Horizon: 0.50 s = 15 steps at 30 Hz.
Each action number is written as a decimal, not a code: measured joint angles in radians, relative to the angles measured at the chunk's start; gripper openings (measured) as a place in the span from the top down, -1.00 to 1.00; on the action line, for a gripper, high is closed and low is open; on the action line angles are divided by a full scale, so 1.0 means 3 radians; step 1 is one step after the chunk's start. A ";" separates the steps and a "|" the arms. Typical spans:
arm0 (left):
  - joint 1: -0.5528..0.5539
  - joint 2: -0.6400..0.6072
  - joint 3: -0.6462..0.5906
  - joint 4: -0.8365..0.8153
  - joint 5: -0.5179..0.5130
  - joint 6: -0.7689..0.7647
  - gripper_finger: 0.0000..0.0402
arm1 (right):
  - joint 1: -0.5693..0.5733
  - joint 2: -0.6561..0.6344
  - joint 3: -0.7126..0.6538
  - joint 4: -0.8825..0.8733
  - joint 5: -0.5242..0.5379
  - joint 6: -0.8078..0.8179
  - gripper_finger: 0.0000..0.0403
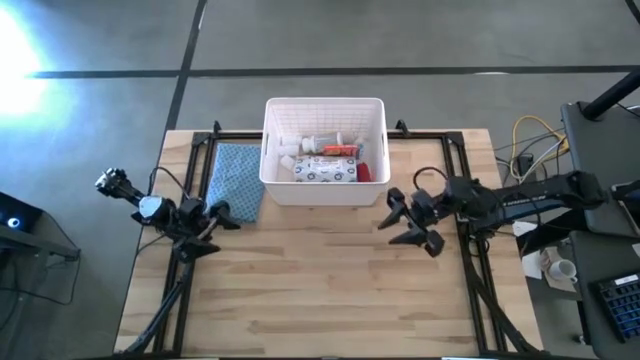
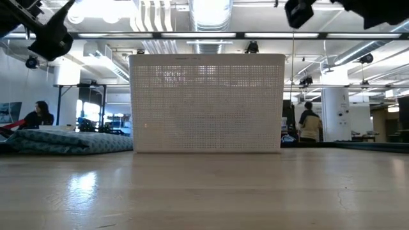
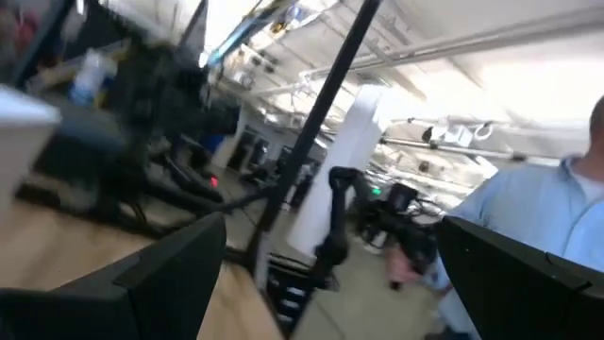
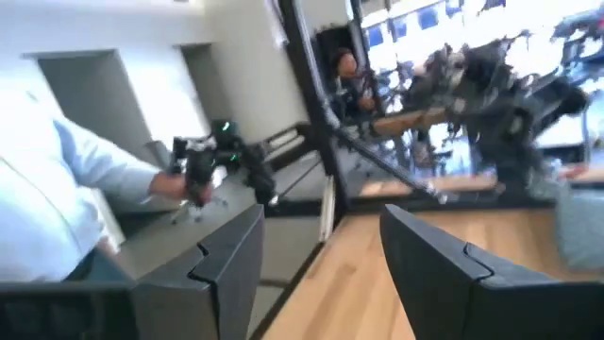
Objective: Pick & place medical supplies in basket/bin
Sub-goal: Return to Home Position
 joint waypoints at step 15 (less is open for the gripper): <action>0.0146 0.0155 -0.0006 0.0556 0.0131 0.0990 -0.81 | -0.0041 -0.0033 -0.0899 0.1284 -0.0054 0.0386 0.00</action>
